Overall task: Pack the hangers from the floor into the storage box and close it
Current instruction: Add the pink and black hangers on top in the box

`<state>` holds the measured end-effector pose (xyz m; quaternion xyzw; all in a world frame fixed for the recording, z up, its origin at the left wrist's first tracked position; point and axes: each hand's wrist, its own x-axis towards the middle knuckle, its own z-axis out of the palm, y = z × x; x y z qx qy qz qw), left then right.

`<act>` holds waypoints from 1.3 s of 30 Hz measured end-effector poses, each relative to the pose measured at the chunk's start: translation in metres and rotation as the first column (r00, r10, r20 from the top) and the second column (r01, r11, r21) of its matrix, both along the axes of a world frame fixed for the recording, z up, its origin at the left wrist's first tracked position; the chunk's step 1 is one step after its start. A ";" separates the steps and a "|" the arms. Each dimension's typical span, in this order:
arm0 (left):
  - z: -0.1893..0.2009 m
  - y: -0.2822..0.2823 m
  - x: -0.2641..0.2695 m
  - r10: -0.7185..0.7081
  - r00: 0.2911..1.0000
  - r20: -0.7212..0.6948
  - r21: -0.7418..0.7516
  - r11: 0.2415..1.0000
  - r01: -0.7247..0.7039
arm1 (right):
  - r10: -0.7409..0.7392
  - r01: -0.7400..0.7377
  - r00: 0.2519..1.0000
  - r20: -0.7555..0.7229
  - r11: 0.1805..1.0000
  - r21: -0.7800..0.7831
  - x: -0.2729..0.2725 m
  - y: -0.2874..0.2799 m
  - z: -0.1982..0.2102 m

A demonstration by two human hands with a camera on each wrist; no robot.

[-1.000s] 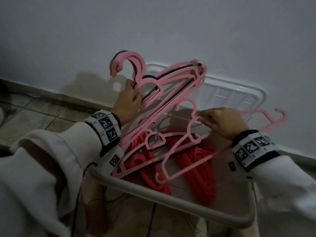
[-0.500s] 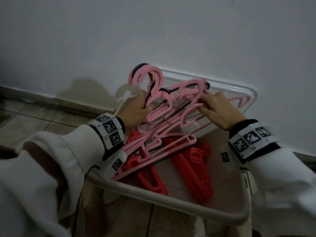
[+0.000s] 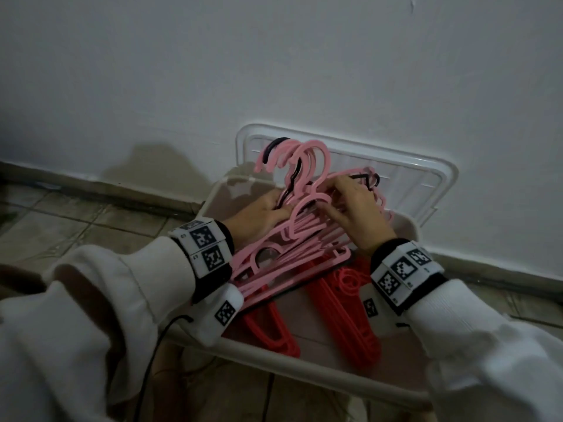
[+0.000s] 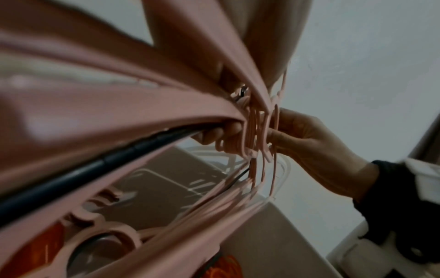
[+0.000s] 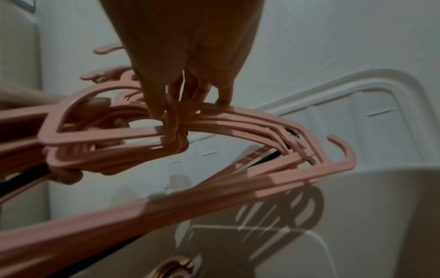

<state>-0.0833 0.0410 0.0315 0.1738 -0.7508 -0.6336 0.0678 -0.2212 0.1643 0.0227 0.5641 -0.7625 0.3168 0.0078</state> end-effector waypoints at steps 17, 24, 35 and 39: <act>0.001 0.004 0.009 0.007 0.995 0.095 0.085 0.996 -0.015 | -0.007 0.024 0.994 -0.105 0.986 0.162 0.009 0.006 -0.005; 0.005 -0.002 0.012 -0.013 0.994 0.105 0.069 0.998 0.006 | 0.002 0.031 0.964 -0.266 0.992 0.119 0.009 0.002 -0.010; 0.008 -0.010 0.017 -0.017 0.992 0.125 0.068 0.998 0.009 | 0.006 0.045 0.968 -0.250 0.979 0.200 0.012 -0.008 -0.001; 0.014 -0.020 0.019 0.015 0.993 0.118 0.050 0.999 -0.021 | 0.013 0.059 0.935 -0.354 0.980 0.190 0.020 -0.017 0.007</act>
